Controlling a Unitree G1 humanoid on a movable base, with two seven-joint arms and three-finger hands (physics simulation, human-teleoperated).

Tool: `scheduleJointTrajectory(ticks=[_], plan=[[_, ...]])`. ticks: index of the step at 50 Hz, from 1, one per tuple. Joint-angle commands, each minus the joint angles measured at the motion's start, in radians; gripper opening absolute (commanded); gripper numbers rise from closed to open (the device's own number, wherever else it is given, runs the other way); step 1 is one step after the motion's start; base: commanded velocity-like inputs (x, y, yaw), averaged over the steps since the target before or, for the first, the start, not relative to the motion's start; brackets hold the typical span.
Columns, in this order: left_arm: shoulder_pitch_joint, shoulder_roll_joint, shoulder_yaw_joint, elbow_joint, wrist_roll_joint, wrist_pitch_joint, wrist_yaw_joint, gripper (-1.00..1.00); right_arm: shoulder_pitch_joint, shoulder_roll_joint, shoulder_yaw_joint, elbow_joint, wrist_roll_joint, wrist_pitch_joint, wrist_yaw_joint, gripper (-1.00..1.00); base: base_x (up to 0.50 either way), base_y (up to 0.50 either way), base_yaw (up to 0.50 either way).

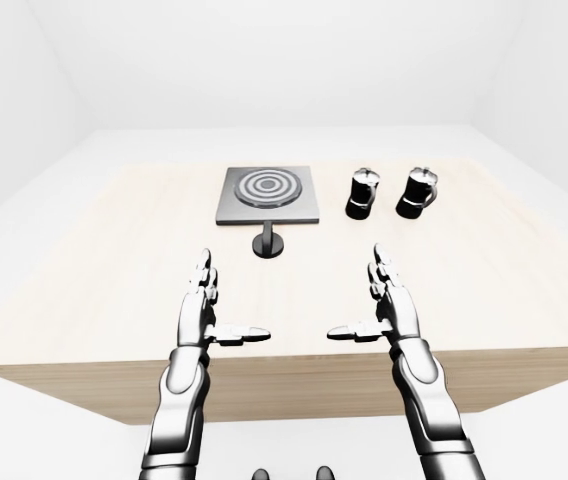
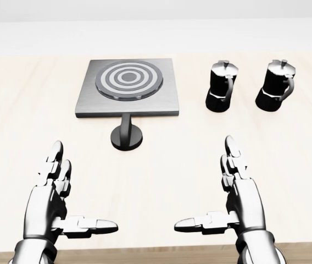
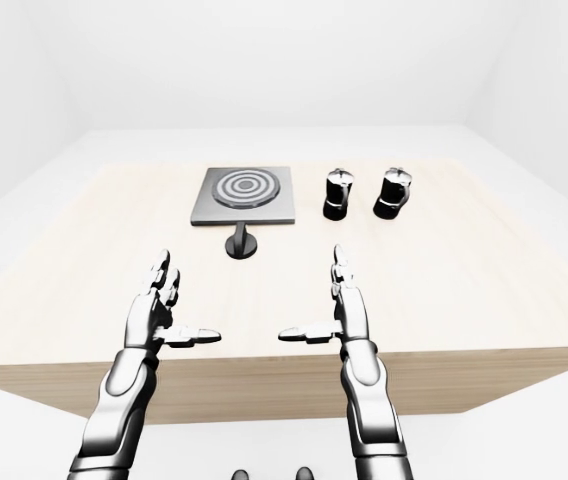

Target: Turn off the stove.

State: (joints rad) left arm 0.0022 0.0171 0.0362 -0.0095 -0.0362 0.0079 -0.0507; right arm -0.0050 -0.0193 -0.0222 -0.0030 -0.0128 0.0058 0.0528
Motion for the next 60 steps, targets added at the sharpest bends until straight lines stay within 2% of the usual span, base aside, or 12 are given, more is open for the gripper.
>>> scheduleJointTrajectory(ticks=[1,4,7,8,15,18,25,34,47,49,55,60], plan=[[0.006,0.001,0.000,-0.007,0.001,-0.005,-0.005,1.00,0.000,0.000,0.000,0.004,-0.005,-0.011,0.011,1.00,0.00,0.34,0.00],[-0.005,0.001,0.002,0.021,0.003,-0.022,-0.004,1.00,-0.002,0.000,0.000,0.002,-0.004,-0.007,0.012,1.00,0.00,0.32,0.00],[-0.001,0.001,0.001,0.008,0.002,-0.012,-0.003,1.00,-0.002,0.001,-0.002,0.002,-0.002,-0.008,0.010,1.00,0.00,0.27,0.00],[-0.008,0.001,0.002,0.026,0.003,-0.024,-0.002,1.00,0.000,0.001,-0.002,-0.001,-0.002,-0.008,0.008,1.00,0.00,0.26,0.00],[-0.006,0.001,0.001,0.021,0.004,-0.023,-0.001,1.00,-0.005,0.002,-0.006,0.009,0.001,-0.001,0.000,1.00,0.00,0.25,0.00],[-0.003,0.002,0.001,0.008,0.003,-0.007,-0.001,1.00,-0.005,0.002,-0.007,0.009,0.002,0.002,-0.006,1.00,0.00,0.17,0.00],[-0.009,0.002,0.002,0.025,0.001,-0.016,-0.004,1.00,-0.009,0.000,-0.008,0.016,0.005,0.001,-0.008,1.00,0.00,0.00,0.00],[0.001,0.001,0.000,0.004,0.000,-0.008,-0.005,1.00,-0.008,-0.002,-0.002,0.020,-0.003,-0.011,0.002,1.00,0.00,0.00,0.00],[0.000,0.001,0.001,0.002,-0.004,-0.003,-0.008,1.00,-0.012,-0.002,0.001,0.024,-0.013,-0.010,0.008,1.00,0.31,0.00,0.00],[-0.001,0.001,0.001,0.007,-0.003,-0.009,-0.008,1.00,-0.011,0.000,0.004,0.008,-0.018,0.006,0.006,1.00,0.34,0.09,0.00],[0.001,0.001,0.002,0.001,-0.004,-0.005,-0.006,1.00,-0.011,0.000,0.002,0.015,-0.016,0.000,0.007,1.00,0.34,0.09,0.00],[-0.001,0.001,0.002,0.015,-0.004,-0.020,-0.008,1.00,-0.010,0.000,-0.002,0.022,-0.011,-0.004,0.007,1.00,0.32,0.09,0.00]])
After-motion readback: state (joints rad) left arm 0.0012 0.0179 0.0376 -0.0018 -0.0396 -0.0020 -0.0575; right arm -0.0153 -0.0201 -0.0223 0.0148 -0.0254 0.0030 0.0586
